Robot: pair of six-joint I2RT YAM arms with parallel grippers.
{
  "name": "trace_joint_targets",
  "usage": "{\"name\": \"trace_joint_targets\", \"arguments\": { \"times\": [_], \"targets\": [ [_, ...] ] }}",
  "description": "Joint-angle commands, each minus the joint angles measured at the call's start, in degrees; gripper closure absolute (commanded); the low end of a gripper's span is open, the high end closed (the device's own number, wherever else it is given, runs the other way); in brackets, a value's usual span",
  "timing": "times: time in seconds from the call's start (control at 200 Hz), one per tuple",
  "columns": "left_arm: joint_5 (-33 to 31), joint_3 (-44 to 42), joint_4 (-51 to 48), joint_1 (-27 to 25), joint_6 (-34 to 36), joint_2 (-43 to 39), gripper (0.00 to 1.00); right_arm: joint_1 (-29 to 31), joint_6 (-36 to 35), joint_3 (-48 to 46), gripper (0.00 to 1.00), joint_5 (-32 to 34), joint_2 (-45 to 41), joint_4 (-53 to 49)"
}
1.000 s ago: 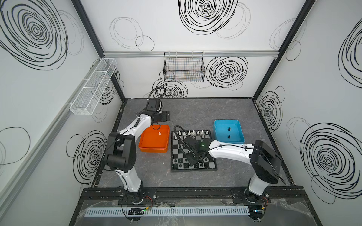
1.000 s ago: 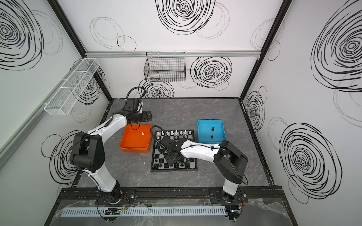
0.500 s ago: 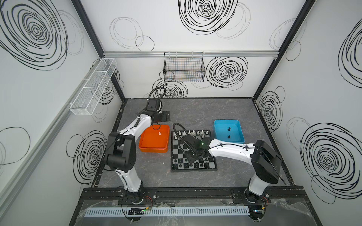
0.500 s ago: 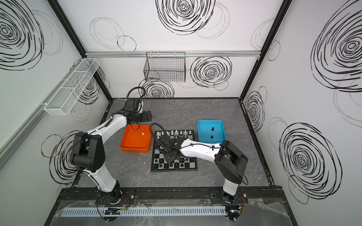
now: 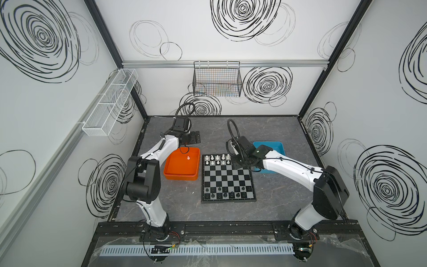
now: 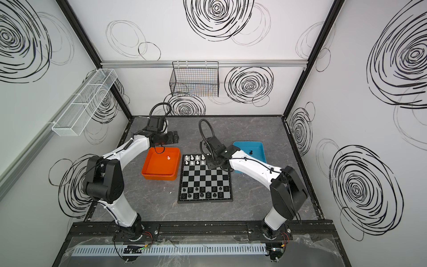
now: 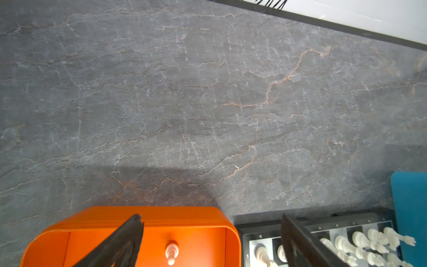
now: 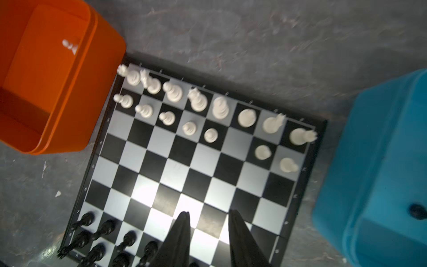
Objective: Set up the chess pieces on the board
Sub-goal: 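Raise the right gripper over the blue tray while the left lowers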
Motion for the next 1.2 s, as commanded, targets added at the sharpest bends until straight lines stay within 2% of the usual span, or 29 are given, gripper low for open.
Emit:
{"name": "trace_joint_targets", "arguments": {
  "times": [0.0, 0.035, 0.11, 0.225, 0.285, 0.74, 0.841, 1.061, 1.196],
  "targets": [
    [-3.17, 1.66, -3.89, 0.68, -2.92, 0.91, 0.04, -5.09, -2.89, 0.68, 0.59, 0.68, -3.40, 2.79],
    [-3.15, 1.41, -4.51, 1.07, -3.59, 0.77, 0.04, -6.71, -3.40, 0.81, 0.52, 0.35, -3.75, 3.26],
    [-3.23, 0.62, -5.60, 1.81, -4.34, 0.23, 0.04, -9.27, -4.64, 1.12, 0.31, 0.51, -4.40, 4.18],
    [-4.50, -0.15, -7.49, 2.54, -4.46, -0.90, 0.04, -11.28, -6.20, 1.37, 0.14, 3.22, -4.98, 4.98],
    [-5.04, -0.83, -7.92, 2.88, -4.15, -1.38, 0.04, -12.14, -6.87, 1.01, 0.00, 4.39, -5.35, 5.69],
    [-5.08, -5.57, -7.84, 3.34, -4.20, -0.92, 0.04, -16.25, -6.92, -1.29, 0.00, 2.20, -4.64, 7.30],
    [-7.23, -5.48, -8.63, 3.29, -5.11, -0.55, 0.04, -16.74, -6.61, -1.48, 0.00, 1.15, -4.04, 7.32],
    [-7.54, -5.83, -8.99, 3.17, -5.91, 0.68, 0.00, -17.65, -6.32, -0.81, 0.00, -0.30, -2.55, 4.51],
    [-7.02, -5.83, -8.97, 2.73, -6.25, 1.83, 0.07, -18.11, -6.25, -2.71, 0.00, -0.18, -2.78, 4.45]
  ]
}}
